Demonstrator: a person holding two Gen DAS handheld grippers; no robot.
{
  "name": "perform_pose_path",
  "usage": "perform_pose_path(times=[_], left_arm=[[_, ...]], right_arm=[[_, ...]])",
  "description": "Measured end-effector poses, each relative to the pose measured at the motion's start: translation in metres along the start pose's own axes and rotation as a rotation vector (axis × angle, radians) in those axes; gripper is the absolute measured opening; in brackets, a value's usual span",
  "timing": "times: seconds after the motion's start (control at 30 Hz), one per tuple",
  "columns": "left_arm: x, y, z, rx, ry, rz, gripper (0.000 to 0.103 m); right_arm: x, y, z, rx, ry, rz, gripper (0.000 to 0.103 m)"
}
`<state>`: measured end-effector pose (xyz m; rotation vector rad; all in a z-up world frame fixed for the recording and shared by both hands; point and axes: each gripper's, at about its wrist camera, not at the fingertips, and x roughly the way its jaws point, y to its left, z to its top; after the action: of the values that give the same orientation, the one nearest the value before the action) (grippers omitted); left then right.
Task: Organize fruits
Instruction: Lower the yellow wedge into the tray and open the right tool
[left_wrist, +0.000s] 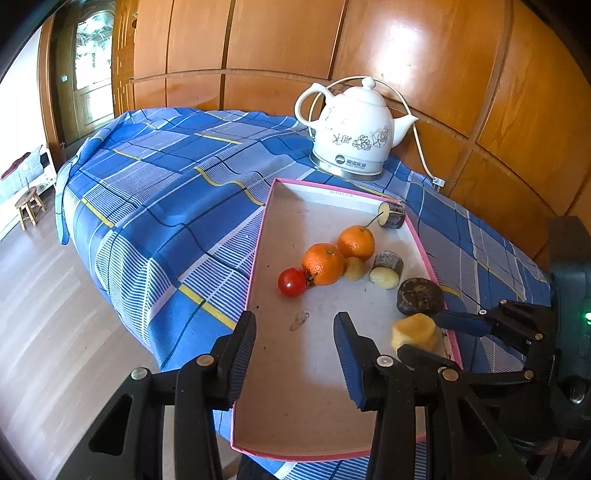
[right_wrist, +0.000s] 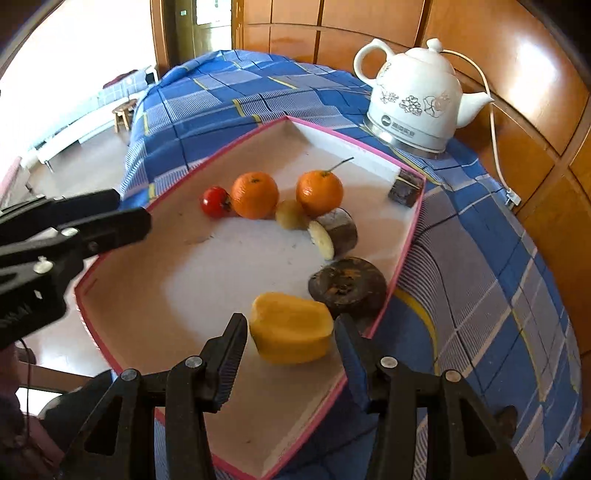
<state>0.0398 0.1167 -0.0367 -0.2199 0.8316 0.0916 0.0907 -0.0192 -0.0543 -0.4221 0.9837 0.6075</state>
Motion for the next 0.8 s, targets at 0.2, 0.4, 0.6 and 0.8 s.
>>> perform_pose_path(times=[0.2,0.4,0.6,0.8], left_arm=[[-0.002,-0.001,0.001,0.0,-0.005,-0.001,0.044],[-0.005,-0.004,0.0,0.006,-0.01,-0.005,0.045],[-0.009,-0.005,-0.001,0.009,-0.017,-0.002,0.045],[-0.012,-0.007,-0.002,0.012,-0.021,-0.005,0.045]], right_arm=[[-0.005,-0.003,-0.011,0.027,-0.01,0.008,0.05],[-0.001,0.0,-0.013,-0.003,-0.003,-0.018,0.041],[0.002,-0.003,-0.009,0.044,-0.01,-0.027,0.041],[-0.005,-0.008,-0.015,0.09,-0.004,0.025,0.041]])
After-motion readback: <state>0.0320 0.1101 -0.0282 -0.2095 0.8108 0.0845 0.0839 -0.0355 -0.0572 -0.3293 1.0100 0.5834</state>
